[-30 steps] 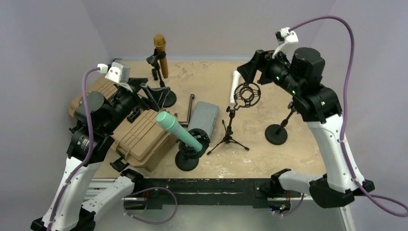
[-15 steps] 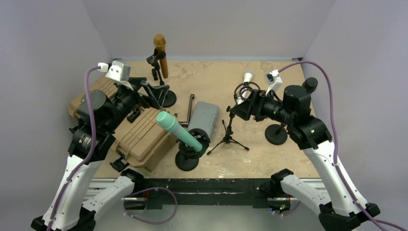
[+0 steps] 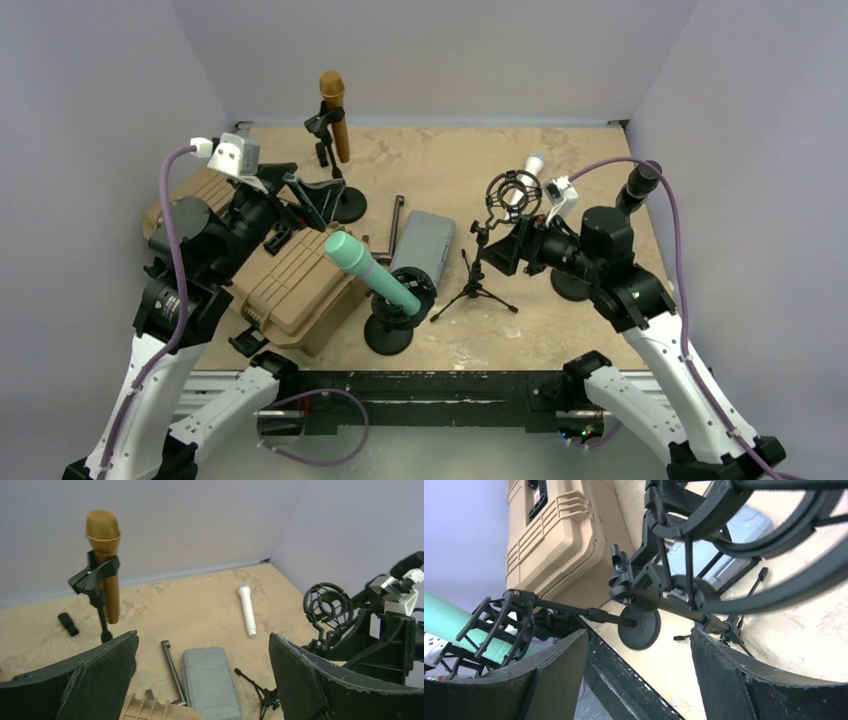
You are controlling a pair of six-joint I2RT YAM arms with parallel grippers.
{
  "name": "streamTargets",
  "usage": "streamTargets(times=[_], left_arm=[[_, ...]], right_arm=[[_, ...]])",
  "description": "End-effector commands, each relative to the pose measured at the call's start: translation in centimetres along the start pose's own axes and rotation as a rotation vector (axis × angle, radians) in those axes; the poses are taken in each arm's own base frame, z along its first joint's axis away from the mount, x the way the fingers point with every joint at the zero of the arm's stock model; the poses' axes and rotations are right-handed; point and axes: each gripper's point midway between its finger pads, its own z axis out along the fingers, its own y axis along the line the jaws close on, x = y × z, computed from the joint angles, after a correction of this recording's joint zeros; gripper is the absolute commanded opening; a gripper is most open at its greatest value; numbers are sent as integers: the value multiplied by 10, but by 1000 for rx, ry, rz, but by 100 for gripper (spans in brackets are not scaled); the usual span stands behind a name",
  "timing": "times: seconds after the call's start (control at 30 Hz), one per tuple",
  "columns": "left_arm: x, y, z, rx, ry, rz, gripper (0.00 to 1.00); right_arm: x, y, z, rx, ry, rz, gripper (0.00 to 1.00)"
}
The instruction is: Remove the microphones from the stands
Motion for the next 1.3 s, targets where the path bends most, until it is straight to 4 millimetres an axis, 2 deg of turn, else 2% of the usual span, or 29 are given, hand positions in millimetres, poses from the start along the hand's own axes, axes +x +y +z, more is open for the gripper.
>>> streamTargets(times=[0.0, 0.1, 0.23, 0.33, 0.5, 0.77, 0.9, 1.0, 1.1, 1.27], left_arm=[[-27, -41, -6, 199, -10, -7, 100], [-37, -57, -10, 265, 26, -22, 100], [-52, -70, -15, 309, 43, -43, 100], [-54, -88, -13, 383, 103, -93, 100], [-49, -121, -5, 459, 170, -115, 100], [-26, -150, 9, 447, 216, -61, 99], [-20, -160, 12, 453, 229, -45, 99], [-17, -166, 13, 461, 238, -37, 99], [-15, -174, 14, 483, 241, -7, 99], [-13, -173, 17, 487, 260, 66, 100]], right_arm=[[1, -11, -7, 52, -59, -3, 74], [20, -15, 2, 6, -45, 41, 73], [32, -23, 13, -22, -37, 36, 70], [38, -30, 23, -23, -25, 26, 68], [44, -44, 34, -2, -29, 40, 62], [66, -57, 39, 1, -6, 46, 57], [69, -60, 33, 9, -24, 24, 61], [74, -60, 36, -14, -34, 56, 62], [77, -58, 45, -63, -52, 89, 56], [78, -64, 49, -48, -69, 107, 50]])
